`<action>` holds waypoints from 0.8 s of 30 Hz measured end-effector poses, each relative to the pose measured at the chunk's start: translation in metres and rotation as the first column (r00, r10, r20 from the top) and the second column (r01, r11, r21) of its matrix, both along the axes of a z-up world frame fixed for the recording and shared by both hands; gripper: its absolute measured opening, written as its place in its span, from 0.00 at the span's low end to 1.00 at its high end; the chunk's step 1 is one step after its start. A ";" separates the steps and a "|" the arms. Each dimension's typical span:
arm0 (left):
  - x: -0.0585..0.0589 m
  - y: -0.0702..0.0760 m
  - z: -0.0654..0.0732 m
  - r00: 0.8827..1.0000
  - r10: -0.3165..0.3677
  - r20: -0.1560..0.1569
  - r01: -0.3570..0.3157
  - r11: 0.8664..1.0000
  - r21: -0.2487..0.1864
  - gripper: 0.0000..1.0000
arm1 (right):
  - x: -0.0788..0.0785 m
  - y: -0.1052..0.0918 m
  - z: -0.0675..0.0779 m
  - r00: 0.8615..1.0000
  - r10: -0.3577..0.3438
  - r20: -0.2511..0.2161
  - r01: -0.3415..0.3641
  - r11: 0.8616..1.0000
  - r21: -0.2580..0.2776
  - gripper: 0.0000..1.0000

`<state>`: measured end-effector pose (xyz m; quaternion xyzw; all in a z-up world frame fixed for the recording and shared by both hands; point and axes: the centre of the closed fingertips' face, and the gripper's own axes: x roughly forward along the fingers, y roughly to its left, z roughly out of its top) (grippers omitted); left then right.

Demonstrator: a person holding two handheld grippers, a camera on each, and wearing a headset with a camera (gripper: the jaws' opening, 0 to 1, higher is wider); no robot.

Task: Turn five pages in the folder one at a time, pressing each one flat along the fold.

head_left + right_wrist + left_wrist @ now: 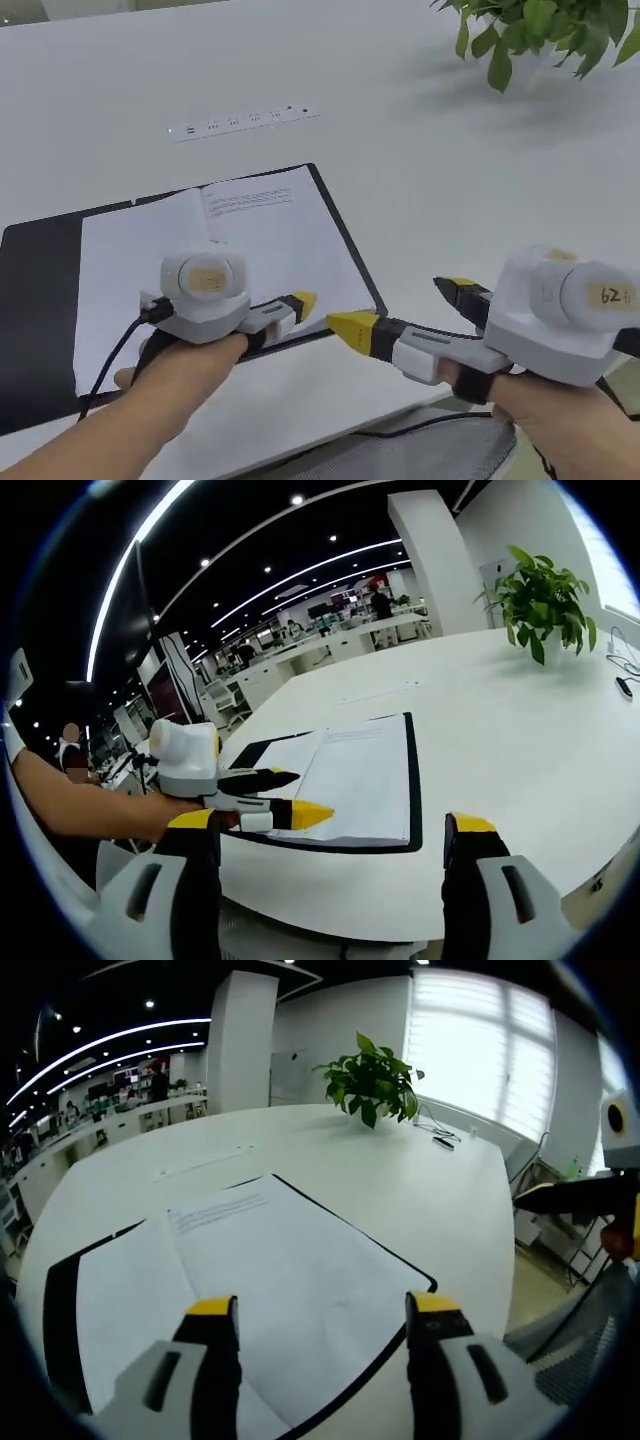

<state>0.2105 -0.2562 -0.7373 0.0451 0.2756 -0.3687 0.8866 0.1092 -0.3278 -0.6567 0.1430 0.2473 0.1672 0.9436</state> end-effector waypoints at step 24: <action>0.002 -0.046 -0.041 0.999 -0.039 0.036 0.036 0.995 0.091 0.53 | 0.002 -0.007 -0.012 0.999 -0.029 -0.026 0.030 0.997 0.071 0.91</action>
